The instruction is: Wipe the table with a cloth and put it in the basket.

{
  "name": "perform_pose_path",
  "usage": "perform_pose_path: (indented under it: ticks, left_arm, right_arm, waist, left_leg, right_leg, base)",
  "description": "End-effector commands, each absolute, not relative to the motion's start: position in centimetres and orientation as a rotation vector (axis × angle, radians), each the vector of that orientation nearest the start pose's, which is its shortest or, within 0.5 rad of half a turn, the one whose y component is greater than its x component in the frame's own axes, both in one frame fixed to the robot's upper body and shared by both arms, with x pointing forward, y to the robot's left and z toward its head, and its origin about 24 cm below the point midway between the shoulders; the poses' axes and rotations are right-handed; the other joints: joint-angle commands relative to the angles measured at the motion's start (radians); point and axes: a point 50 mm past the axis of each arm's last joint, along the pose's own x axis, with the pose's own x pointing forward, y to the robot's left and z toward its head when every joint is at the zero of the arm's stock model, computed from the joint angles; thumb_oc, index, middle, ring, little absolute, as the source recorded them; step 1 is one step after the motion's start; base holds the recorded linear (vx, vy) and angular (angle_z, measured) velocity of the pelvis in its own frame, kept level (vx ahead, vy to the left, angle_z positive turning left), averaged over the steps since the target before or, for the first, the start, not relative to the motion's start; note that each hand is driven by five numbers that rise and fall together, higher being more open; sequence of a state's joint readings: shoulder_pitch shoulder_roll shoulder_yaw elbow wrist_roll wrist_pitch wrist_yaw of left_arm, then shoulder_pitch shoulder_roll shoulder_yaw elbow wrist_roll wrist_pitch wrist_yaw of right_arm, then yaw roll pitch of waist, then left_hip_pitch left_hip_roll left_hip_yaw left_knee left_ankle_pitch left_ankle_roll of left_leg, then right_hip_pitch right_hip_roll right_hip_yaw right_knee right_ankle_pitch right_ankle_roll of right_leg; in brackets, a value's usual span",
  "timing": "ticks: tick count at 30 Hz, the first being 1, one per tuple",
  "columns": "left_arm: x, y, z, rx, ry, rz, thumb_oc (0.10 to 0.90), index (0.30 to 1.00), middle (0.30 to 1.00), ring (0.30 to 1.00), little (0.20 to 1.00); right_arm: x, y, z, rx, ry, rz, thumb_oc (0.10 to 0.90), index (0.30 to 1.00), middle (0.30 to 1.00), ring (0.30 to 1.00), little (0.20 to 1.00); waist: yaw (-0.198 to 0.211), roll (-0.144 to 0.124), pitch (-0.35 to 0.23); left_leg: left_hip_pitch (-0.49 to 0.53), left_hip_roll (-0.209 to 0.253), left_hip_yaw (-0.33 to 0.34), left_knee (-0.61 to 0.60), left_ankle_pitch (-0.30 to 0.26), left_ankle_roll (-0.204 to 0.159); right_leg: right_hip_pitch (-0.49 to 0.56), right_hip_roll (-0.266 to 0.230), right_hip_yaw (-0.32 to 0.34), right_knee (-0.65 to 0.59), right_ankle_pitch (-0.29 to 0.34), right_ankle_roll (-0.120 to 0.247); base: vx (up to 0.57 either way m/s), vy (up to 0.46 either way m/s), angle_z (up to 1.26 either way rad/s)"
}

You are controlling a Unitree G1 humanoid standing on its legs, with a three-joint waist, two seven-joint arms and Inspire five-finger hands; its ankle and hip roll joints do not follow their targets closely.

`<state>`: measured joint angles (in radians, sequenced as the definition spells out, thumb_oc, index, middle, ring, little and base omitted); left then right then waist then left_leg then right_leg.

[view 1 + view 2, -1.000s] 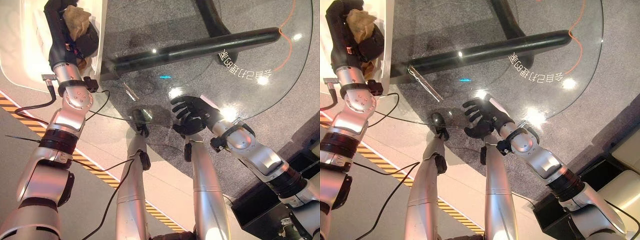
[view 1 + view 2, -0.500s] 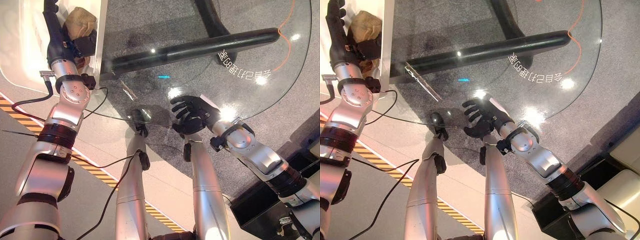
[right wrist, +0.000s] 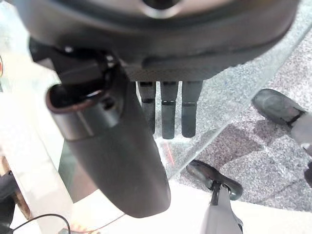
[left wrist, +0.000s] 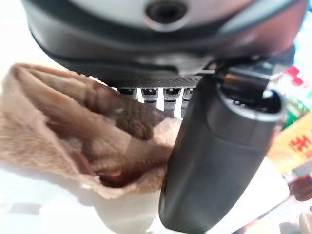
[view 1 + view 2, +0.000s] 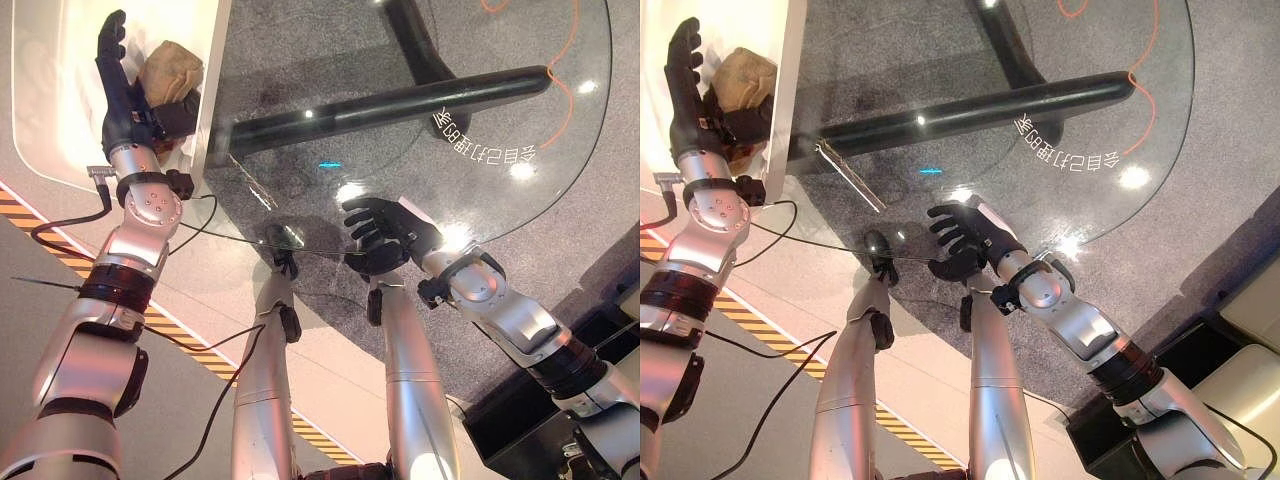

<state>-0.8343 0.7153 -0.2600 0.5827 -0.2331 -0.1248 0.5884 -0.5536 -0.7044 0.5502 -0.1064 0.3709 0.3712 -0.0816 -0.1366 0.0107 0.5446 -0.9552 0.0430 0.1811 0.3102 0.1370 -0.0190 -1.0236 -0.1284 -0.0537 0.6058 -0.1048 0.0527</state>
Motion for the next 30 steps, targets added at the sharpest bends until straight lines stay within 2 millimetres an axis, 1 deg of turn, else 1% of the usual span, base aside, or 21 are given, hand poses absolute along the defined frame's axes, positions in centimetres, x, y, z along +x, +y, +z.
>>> perform_pose_path:
  ticks: [1, 2, 3, 4, 6, 8, 12, 17, 20, 22, 23, 24, 25, 26, 28, 29, 30]
  left_arm:
    - [34.6, 28.8, 26.1, 0.33, -0.641, 0.661, 0.8, 0.9, 0.9, 0.9, 0.9]
    - [34.5, 29.0, 25.3, 0.321, -0.626, 0.664, 0.8, 0.9, 0.9, 0.9, 0.9]
    - [34.3, 29.2, 25.1, 0.314, -0.624, 0.669, 0.8, 0.9, 0.9, 0.9, 0.9]
    - [33.7, 29.8, 25.0, 0.308, -0.634, 0.686, 0.8, 0.9, 0.9, 0.9, 0.9]
    - [33.5, 30.0, 24.9, 0.312, -0.637, 0.689, 0.8, 0.9, 0.9, 0.9, 0.9]
    - [32.7, 30.7, 24.8, 0.313, -0.643, 0.688, 0.8, 0.9, 0.9, 0.9, 0.9]
    - [31.8, 31.1, 25.2, 0.322, -0.668, 0.685, 0.8, 0.9, 0.9, 0.9, 0.9]
    - [30.9, 31.3, 25.1, 0.326, -0.678, 0.65, 0.8, 0.9, 0.9, 0.9, 0.9]
    - [30.2, 31.0, 24.1, 0.282, -0.677, 0.599, 0.8, 0.9, 0.9, 0.9, 0.9]
    - [30.0, 30.8, 23.7, 0.266, -0.673, 0.581, 0.8, 0.9, 0.9, 0.9, 0.9]
    - [29.9, 30.6, 23.2, 0.252, -0.659, 0.56, 0.8, 0.9, 0.9, 0.9, 0.9]
    - [29.6, 30.1, 21.9, 0.265, -0.639, 0.529, 0.8, 0.9, 0.9, 0.9, 0.9]
    - [29.5, 29.9, 21.5, 0.279, -0.629, 0.519, 0.8, 0.9, 0.9, 0.9, 0.9]
    - [29.2, 29.5, 20.6, 0.308, -0.611, 0.491, 0.8, 0.9, 0.9, 0.9, 0.9]
    - [28.9, 29.3, 20.2, 0.314, -0.603, 0.48, 0.8, 0.9, 0.9, 0.9, 0.9]
    - [27.8, 28.1, 17.1, 0.306, -0.511, 0.391, 0.8, 0.9, 0.9, 0.9, 0.9]
    - [27.5, 27.7, 16.3, 0.302, -0.484, 0.369, 0.8, 0.9, 0.9, 0.9, 0.9]
  right_arm:
    - [30.0, -13.7, 13.4, -0.533, -0.038, 0.404, 0.8, 0.9, 0.9, 0.9, 0.9]
    - [29.8, -13.6, 12.9, -0.526, -0.026, 0.409, 0.8, 0.9, 0.9, 0.9, 0.9]
    - [29.8, -13.6, 12.8, -0.526, -0.024, 0.411, 0.8, 0.9, 0.9, 0.9, 0.9]
    - [29.6, -13.5, 13.0, -0.531, -0.032, 0.411, 0.8, 0.9, 0.9, 0.9, 0.9]
    - [29.5, -13.6, 12.9, -0.533, -0.03, 0.413, 0.8, 0.9, 0.9, 0.9, 0.9]
    - [28.9, -13.8, 12.5, -0.538, -0.018, 0.413, 0.8, 0.9, 0.9, 0.9, 0.9]
    - [28.4, -14.1, 12.1, -0.537, -0.012, 0.413, 0.8, 0.9, 0.9, 0.9, 0.9]
    - [27.8, -14.3, 11.4, -0.532, -0.001, 0.42, 0.8, 0.9, 0.9, 0.9, 0.9]
    - [27.3, -14.7, 10.8, -0.537, 0.003, 0.415, 0.8, 0.9, 0.9, 0.9, 0.9]
    - [27.2, -14.8, 10.6, -0.536, 0.003, 0.409, 0.8, 0.9, 0.9, 0.9, 0.9]
    - [27.1, -15.0, 10.4, -0.531, 0.005, 0.402, 0.8, 0.9, 0.9, 0.9, 0.9]
    - [26.9, -15.2, 9.9, -0.519, 0.013, 0.39, 0.8, 0.9, 0.9, 0.9, 0.9]
    - [26.8, -15.2, 9.7, -0.517, 0.016, 0.388, 0.8, 0.9, 0.9, 0.9, 0.9]
    - [26.6, -15.4, 9.4, -0.513, 0.02, 0.384, 0.8, 0.9, 0.9, 0.9, 0.9]
    - [26.5, -15.5, 9.2, -0.511, 0.023, 0.383, 0.8, 0.9, 0.9, 0.9, 0.9]
    - [25.6, -16.3, 8.1, -0.498, 0.041, 0.377, 0.8, 0.9, 0.9, 0.9, 0.9]
    - [25.4, -16.6, 7.8, -0.494, 0.048, 0.375, 0.8, 0.9, 0.9, 0.9, 0.9]
  waist:
    - [0.02, 0.007, -0.025]
    - [0.027, 0.009, -0.025]
    - [0.027, 0.01, -0.025]
    - [0.029, 0.01, -0.025]
    - [0.029, 0.009, -0.025]
    - [0.034, 0.009, -0.025]
    - [0.04, 0.011, -0.025]
    - [0.05, 0.011, -0.025]
    - [0.059, 0.009, -0.025]
    - [0.061, 0.009, -0.025]
    - [0.064, 0.008, -0.025]
    - [0.071, 0.005, -0.025]
    - [0.072, 0.004, -0.025]
    - [0.076, 0.002, -0.025]
    - [0.077, 0.001, -0.025]
    - [0.09, -0.004, -0.025]
    - [0.093, -0.005, -0.025]
  left_leg:
    - [0.028, -0.101, 0.023, 0.137, -0.199, -0.008]
    - [0.062, -0.101, 0.01, 0.143, -0.228, -0.015]
    - [0.069, -0.102, 0.009, 0.141, -0.229, -0.014]
    - [0.062, -0.103, 0.02, 0.134, -0.206, -0.009]
    - [0.068, -0.103, 0.019, 0.134, -0.205, -0.009]
    - [0.1, -0.102, 0.017, 0.132, -0.208, -0.011]
    - [0.142, -0.102, 0.013, 0.121, -0.208, -0.011]
    - [0.187, -0.104, 0.001, 0.1, -0.199, -0.016]
    - [0.231, -0.103, -0.009, 0.068, -0.186, -0.02]
    - [0.241, -0.102, -0.011, 0.061, -0.184, -0.021]
    - [0.252, -0.102, -0.014, 0.057, -0.183, -0.023]
    - [0.272, -0.101, -0.021, 0.05, -0.181, -0.025]
    - [0.278, -0.101, -0.023, 0.047, -0.181, -0.025]
    - [0.291, -0.101, -0.027, 0.043, -0.18, -0.027]
    - [0.299, -0.102, -0.03, 0.04, -0.179, -0.027]
    - [0.345, -0.102, -0.042, 0.023, -0.176, -0.029]
    - [0.359, -0.103, -0.046, 0.02, -0.177, -0.029]
  right_leg:
    - [0.053, 0.064, 0.003, -0.257, 0.138, 0.042]
    - [0.086, 0.068, 0.004, -0.247, 0.109, 0.047]
    - [0.093, 0.068, 0.002, -0.248, 0.107, 0.047]
    - [0.089, 0.062, -0.009, -0.257, 0.127, 0.039]
    - [0.096, 0.06, -0.011, -0.256, 0.126, 0.039]
    - [0.131, 0.06, -0.023, -0.252, 0.115, 0.035]
    - [0.178, 0.061, -0.038, -0.25, 0.1, 0.03]
    - [0.228, 0.069, -0.05, -0.251, 0.087, 0.023]
    - [0.273, 0.073, -0.06, -0.264, 0.078, 0.018]
    - [0.284, 0.075, -0.063, -0.266, 0.074, 0.016]
    - [0.295, 0.076, -0.066, -0.268, 0.071, 0.015]
    - [0.317, 0.079, -0.072, -0.269, 0.064, 0.013]
    - [0.324, 0.079, -0.074, -0.27, 0.062, 0.012]
    - [0.338, 0.081, -0.077, -0.27, 0.059, 0.011]
    - [0.346, 0.083, -0.079, -0.271, 0.057, 0.011]
    - [0.393, 0.091, -0.087, -0.27, 0.042, 0.009]
    - [0.408, 0.093, -0.088, -0.271, 0.04, 0.008]
  base:
    - [-0.01, -0.042, 0.01]
    - [0.04, -0.033, 0.02]
    - [-0.04, -0.075, 0.03]
    - [-0.1, -0.087, 0.07]
    - [-0.07, -0.072, 0.1]
    - [-0.04, -0.085, 0.08]
    - [-0.04, -0.077, 0.05]
    - [-0.04, -0.102, 0.05]
    - [-0.05, -0.119, 0.05]
    - [-0.03, -0.071, 0.04]
    - [-0.05, -0.14, 0.02]
    - [-0.04, -0.139, 0.03]
    - [-0.04, -0.143, 0.06]
    - [-0.03, -0.087, 0.08]
    - [-0.03, -0.106, 0.07]
    - [-0.05, -0.159, 0.03]
    - [-0.06, -0.207, 0.02]
